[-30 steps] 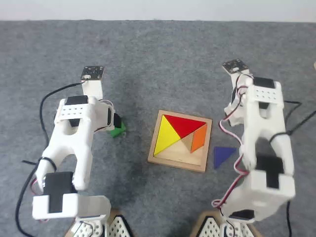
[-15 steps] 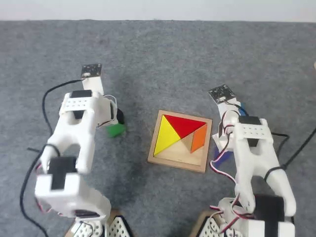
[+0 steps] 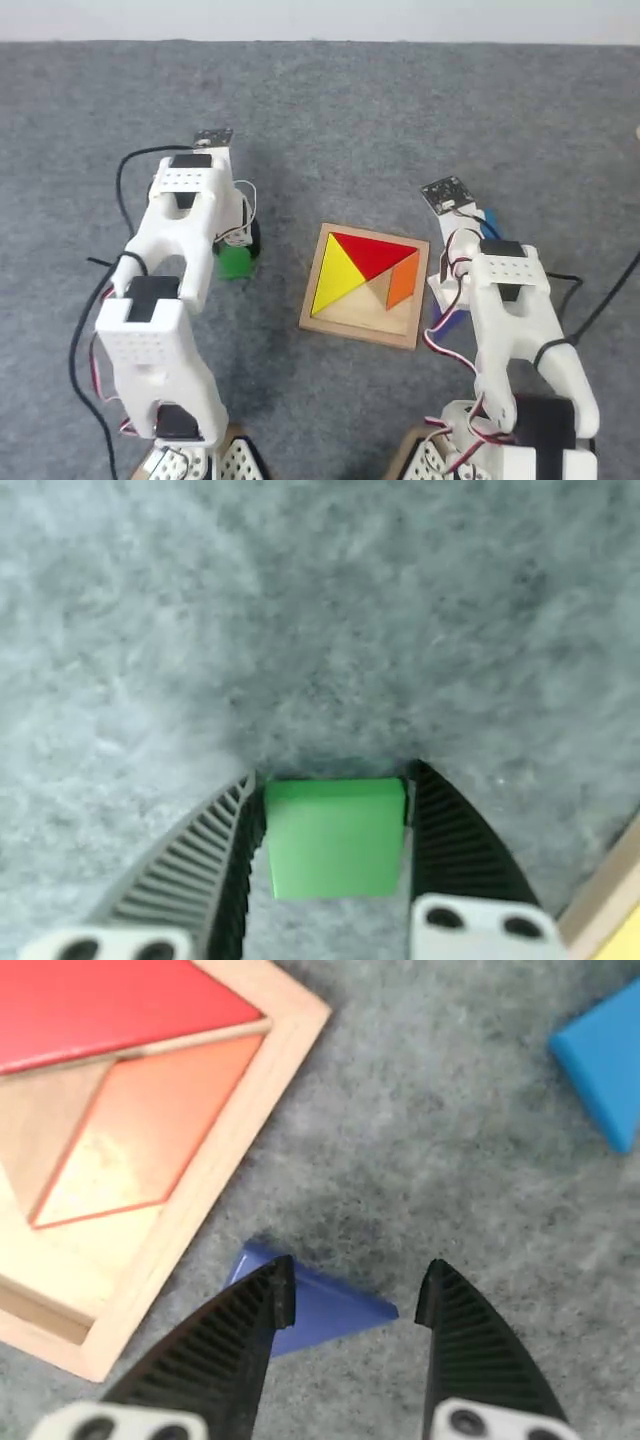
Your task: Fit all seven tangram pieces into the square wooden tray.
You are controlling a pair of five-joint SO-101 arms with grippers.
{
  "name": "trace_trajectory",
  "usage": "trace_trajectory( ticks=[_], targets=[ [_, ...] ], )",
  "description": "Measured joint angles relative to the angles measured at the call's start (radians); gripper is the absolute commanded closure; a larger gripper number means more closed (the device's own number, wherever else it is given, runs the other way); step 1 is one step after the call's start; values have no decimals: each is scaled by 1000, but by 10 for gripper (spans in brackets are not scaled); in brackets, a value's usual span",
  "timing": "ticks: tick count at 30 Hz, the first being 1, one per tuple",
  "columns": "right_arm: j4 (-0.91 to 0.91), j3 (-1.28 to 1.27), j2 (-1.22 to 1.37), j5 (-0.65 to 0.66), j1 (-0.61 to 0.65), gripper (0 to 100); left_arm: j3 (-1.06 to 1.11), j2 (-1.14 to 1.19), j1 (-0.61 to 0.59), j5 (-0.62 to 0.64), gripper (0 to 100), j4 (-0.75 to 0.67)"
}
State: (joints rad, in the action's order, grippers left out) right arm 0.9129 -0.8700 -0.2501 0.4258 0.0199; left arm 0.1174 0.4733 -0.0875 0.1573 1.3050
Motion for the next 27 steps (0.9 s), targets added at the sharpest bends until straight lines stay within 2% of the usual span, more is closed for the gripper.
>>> trace_trajectory(
  ticks=[7, 16, 20, 27],
  targets=[
    [-41, -26, -2, 0, 2, 786, -20, -66, 49, -138, 830, 48],
    [-48, -26, -2, 0, 2, 786, -20, -348, 195, -184, 829, 222],
    [-48, -26, -2, -11, 2, 786, -20, -354, 301, -184, 829, 229],
    [-48, -28, -2, -25, 0, 786, -20, -288, 557, -244, 827, 206]
  ],
)
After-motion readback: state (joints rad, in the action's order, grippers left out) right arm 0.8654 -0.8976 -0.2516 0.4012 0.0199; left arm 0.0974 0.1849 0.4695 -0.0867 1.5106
